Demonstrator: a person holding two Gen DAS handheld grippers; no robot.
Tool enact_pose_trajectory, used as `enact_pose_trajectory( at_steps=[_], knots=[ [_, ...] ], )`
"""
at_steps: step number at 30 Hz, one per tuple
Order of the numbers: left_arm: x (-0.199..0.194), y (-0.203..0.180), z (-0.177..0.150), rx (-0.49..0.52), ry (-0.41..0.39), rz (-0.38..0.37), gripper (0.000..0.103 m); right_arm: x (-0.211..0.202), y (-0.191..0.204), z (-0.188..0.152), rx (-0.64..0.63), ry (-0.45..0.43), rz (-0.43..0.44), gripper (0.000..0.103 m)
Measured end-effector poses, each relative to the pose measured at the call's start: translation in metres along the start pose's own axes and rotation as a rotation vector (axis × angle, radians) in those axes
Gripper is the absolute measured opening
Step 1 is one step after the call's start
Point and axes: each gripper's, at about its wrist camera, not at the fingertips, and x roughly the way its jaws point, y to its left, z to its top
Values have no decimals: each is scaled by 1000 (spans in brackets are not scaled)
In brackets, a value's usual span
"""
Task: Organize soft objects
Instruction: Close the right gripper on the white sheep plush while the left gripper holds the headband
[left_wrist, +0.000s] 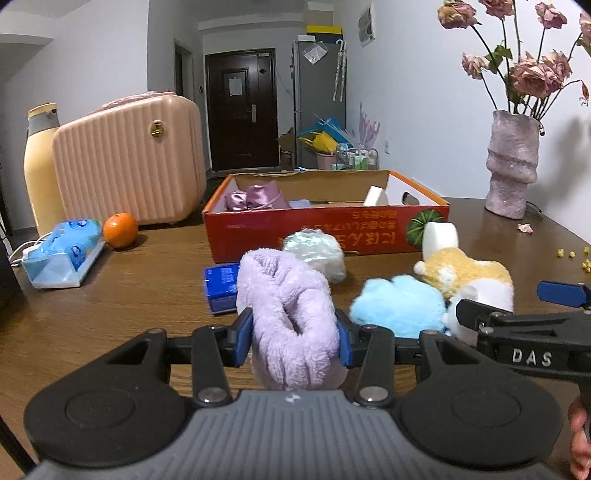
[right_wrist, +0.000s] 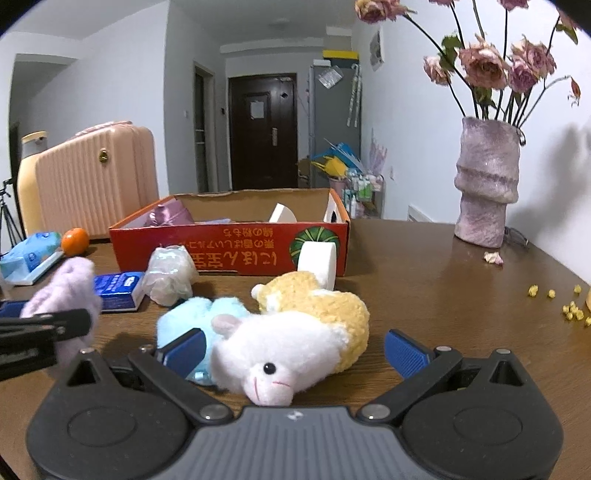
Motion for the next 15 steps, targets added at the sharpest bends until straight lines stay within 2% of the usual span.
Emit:
enact_pose_trajectory(
  at_steps=[8, 15],
  knots=[
    [2, 19, 1, 4, -10, 35, 45, 27, 4, 6, 44, 67, -64, 103],
    [3, 34, 2, -8, -14, 51, 45, 41, -12, 5, 125, 134, -72, 103]
  ],
)
